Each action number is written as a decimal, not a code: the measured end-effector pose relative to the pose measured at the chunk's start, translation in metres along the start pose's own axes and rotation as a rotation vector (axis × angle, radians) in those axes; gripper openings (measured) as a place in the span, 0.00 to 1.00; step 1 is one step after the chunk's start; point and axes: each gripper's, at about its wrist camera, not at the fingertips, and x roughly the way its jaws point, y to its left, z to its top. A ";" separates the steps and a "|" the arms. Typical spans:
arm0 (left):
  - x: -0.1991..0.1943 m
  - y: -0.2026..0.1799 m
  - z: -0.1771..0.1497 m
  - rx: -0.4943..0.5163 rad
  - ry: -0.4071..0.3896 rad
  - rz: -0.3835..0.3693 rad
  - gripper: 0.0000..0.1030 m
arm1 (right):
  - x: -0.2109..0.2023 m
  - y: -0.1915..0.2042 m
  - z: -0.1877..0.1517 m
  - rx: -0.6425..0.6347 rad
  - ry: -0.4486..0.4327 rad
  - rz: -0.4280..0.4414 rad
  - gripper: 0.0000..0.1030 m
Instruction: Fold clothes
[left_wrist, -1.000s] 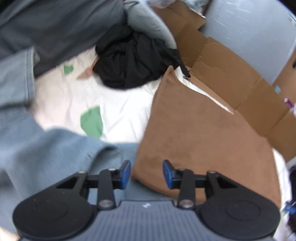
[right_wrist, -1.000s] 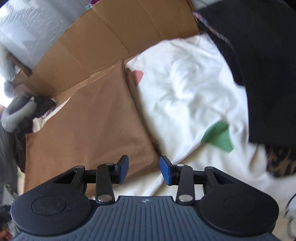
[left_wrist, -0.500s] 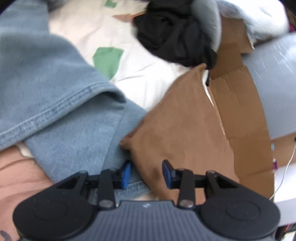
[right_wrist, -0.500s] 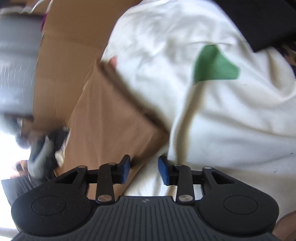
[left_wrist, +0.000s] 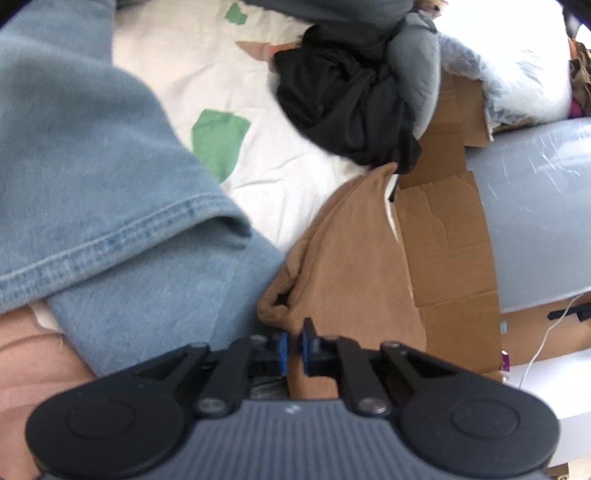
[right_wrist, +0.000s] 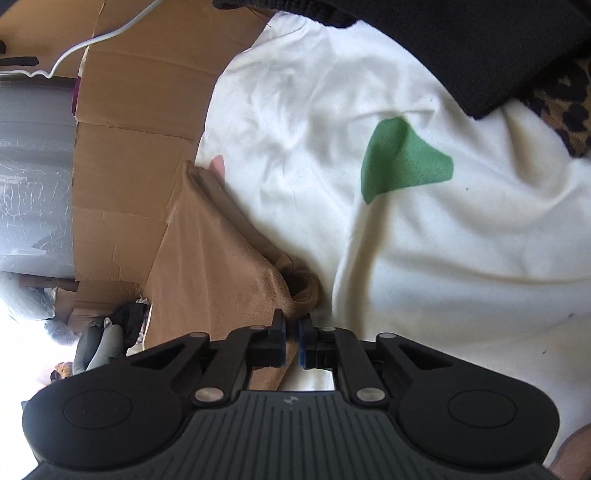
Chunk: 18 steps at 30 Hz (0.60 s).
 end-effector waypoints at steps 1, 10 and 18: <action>0.002 0.001 0.000 -0.005 -0.005 0.007 0.25 | 0.002 -0.003 -0.001 0.016 0.002 0.004 0.07; 0.024 0.006 -0.002 -0.029 -0.003 -0.051 0.33 | 0.019 -0.008 -0.012 0.086 0.025 0.085 0.23; 0.024 0.011 -0.004 -0.070 0.003 -0.089 0.33 | 0.025 -0.004 -0.010 0.119 -0.006 0.140 0.30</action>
